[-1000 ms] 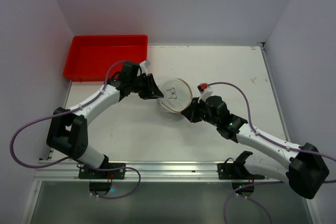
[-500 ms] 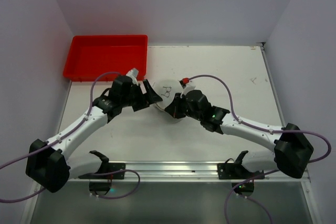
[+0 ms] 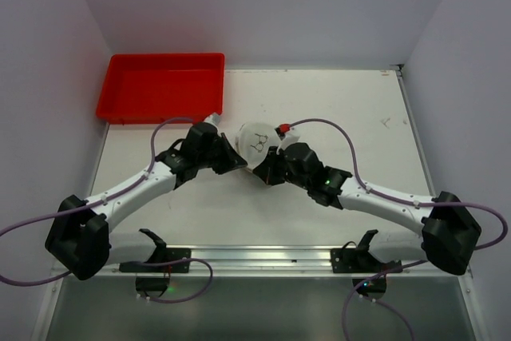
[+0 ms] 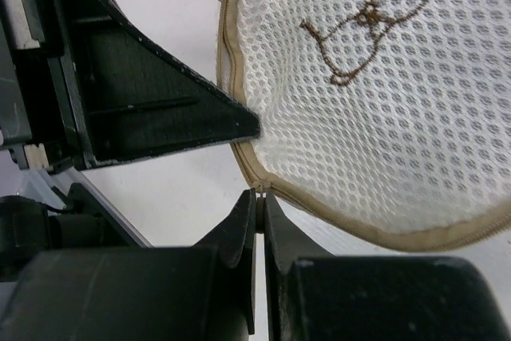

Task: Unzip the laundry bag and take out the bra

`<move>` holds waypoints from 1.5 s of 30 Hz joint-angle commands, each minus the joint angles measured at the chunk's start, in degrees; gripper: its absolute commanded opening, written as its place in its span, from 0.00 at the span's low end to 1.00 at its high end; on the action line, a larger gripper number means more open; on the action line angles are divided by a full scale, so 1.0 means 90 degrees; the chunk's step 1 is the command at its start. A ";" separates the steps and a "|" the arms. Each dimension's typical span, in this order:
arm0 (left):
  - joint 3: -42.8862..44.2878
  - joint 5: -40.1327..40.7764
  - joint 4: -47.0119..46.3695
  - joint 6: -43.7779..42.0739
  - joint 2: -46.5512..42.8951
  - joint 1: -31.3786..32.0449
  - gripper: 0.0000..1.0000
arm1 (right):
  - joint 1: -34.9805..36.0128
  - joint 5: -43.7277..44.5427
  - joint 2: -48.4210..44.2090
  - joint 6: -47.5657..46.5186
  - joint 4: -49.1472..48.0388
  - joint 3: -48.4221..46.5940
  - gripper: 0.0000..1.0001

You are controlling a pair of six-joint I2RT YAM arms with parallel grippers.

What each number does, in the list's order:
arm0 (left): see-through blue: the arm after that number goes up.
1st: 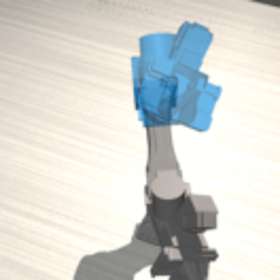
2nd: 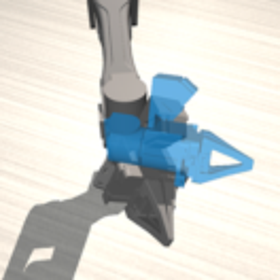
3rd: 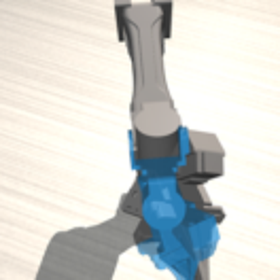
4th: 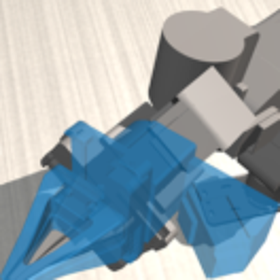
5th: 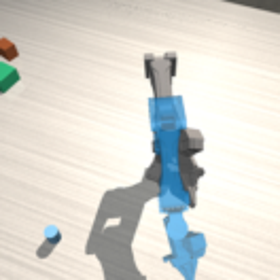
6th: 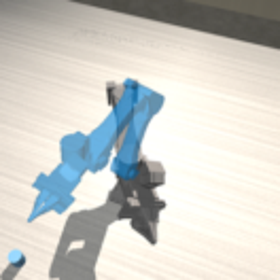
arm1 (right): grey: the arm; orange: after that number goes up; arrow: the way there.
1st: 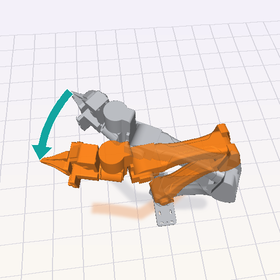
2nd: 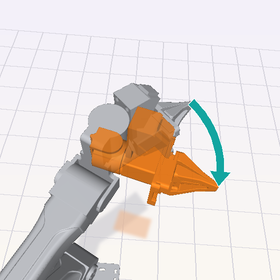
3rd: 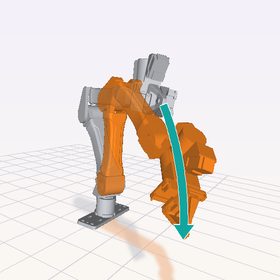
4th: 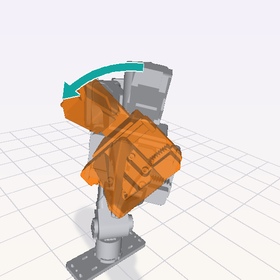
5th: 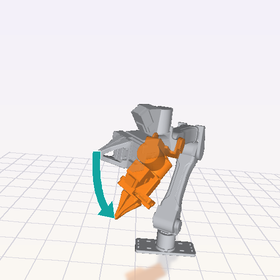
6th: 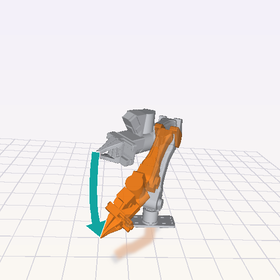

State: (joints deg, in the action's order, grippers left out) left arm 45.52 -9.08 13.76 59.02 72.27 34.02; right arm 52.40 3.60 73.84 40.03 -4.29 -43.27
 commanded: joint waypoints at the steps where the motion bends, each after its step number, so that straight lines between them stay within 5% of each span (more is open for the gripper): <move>1: 0.0050 0.0316 -0.0367 -0.0054 0.0026 -0.0069 0.00 | 0.0017 0.0420 -0.0683 -0.0209 0.0174 0.0353 0.00; 8: 0.0313 0.0160 0.0325 -0.0678 -0.0207 -0.0332 0.00 | -0.0870 0.0880 -0.1631 -0.0697 0.0925 0.1066 0.00; 14: 0.0645 -0.0825 0.0805 -0.1937 -0.0150 -0.1142 0.00 | -0.1604 0.1144 -0.2081 -0.1195 0.1307 0.1087 0.00; 20: 0.2001 -0.1850 0.1274 -0.3121 0.1236 -0.1280 0.01 | -0.1458 -0.0358 -0.1770 -0.1265 0.1122 0.0579 0.00; 23: 0.2461 -0.2018 0.0777 -0.2800 0.1754 -0.1280 0.17 | -0.1195 -0.0604 -0.1399 -0.1060 0.0898 0.0335 0.00; 25: 0.2579 -0.2077 0.0485 -0.2458 0.1931 -0.1280 0.40 | -0.0892 -0.0566 -0.1106 -0.0845 0.0742 0.0121 0.00; 26: 0.2502 -0.2058 0.0348 -0.2138 0.1892 -0.1280 0.47 | -0.0717 -0.0537 -0.1018 -0.0680 0.0693 0.0042 0.00; 27: 0.2356 -0.2009 0.0037 -0.1951 0.1660 -0.1280 0.68 | -0.0628 -0.0459 -0.0824 -0.0601 0.0605 -0.0094 0.00; 28: 0.1978 -0.1941 -0.0121 -0.1775 0.1503 -0.1280 0.78 | -0.0559 -0.0419 -0.0745 -0.0494 0.0575 -0.0172 0.00; 31: 0.1206 -0.1551 -0.0153 -0.1247 0.0790 -0.1280 0.96 | -0.0335 -0.0215 -0.0443 -0.0171 0.0468 -0.0387 0.00; 35: 0.0267 -0.0878 -0.0054 -0.0584 -0.0060 -0.1222 0.97 | -0.0091 -0.0058 -0.0100 -0.0073 0.0214 -0.0612 0.00; 41: -0.0253 -0.0622 -0.0493 -0.0094 -0.0413 -0.0675 0.81 | 0.0056 -0.0077 0.0242 -0.0014 0.0155 -0.0798 0.00; 43: -0.0243 -0.0622 -0.0737 -0.0045 -0.0257 -0.0490 0.66 | 0.0086 -0.0067 0.0252 -0.0005 0.0165 -0.0779 0.00; 45: -0.0224 -0.0593 -0.0777 -0.0015 -0.0081 -0.0431 0.39 | 0.0096 -0.0058 0.0194 0.0005 0.0194 -0.0711 0.00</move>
State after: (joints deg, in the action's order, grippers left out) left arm 43.38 -16.40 11.64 56.69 70.15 29.15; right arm 52.82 1.98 76.14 39.05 -0.38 -48.01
